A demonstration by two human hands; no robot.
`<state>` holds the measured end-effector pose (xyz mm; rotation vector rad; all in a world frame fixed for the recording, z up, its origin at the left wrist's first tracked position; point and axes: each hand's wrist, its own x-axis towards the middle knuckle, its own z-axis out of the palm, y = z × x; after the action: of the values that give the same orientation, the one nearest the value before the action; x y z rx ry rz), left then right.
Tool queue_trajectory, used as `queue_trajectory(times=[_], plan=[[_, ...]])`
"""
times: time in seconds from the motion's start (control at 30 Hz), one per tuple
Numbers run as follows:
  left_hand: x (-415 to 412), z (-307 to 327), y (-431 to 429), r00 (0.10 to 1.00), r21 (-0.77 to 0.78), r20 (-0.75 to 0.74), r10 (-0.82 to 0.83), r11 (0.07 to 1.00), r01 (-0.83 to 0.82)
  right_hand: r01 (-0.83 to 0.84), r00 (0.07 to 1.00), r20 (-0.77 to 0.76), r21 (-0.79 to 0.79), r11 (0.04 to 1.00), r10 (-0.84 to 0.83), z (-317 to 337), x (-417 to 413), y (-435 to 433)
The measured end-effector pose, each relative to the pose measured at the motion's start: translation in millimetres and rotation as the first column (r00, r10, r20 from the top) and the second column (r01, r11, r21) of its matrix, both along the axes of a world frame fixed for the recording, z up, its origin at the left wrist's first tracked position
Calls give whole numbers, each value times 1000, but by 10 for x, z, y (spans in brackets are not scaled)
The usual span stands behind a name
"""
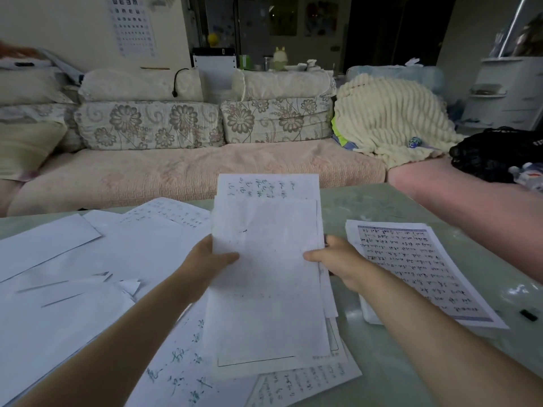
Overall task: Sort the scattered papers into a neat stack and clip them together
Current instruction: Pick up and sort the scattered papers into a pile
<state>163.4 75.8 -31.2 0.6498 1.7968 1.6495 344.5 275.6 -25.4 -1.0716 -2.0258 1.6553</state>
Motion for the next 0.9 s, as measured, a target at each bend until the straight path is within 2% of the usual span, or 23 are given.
queue_trajectory(times=[0.1,0.23,0.37,0.47,0.6,0.8,0.9], plan=[[109,143,-103,999,128,-14,33,991,-31,-17,997,-69,56,998,21,110,-22,-137],[228,418,-209,980,233,-111,167,963,-138,69,965,-260,132,989,-32,315,-31,-353],[377,711,-335,928,358,-219,300,910,-210,172,904,-424,244,954,-54,589,-31,-541],[473,834,-440,882,421,-270,387,871,-254,197,854,-519,269,943,-31,736,0,-671],[546,785,-555,845,399,-335,417,875,-274,124,861,-508,272,954,33,728,58,-819],[513,568,-690,854,290,-351,383,912,-289,72,890,-455,225,972,39,619,83,-884],[514,623,-674,821,269,-424,381,919,-288,54,902,-426,264,963,66,626,51,-915]])
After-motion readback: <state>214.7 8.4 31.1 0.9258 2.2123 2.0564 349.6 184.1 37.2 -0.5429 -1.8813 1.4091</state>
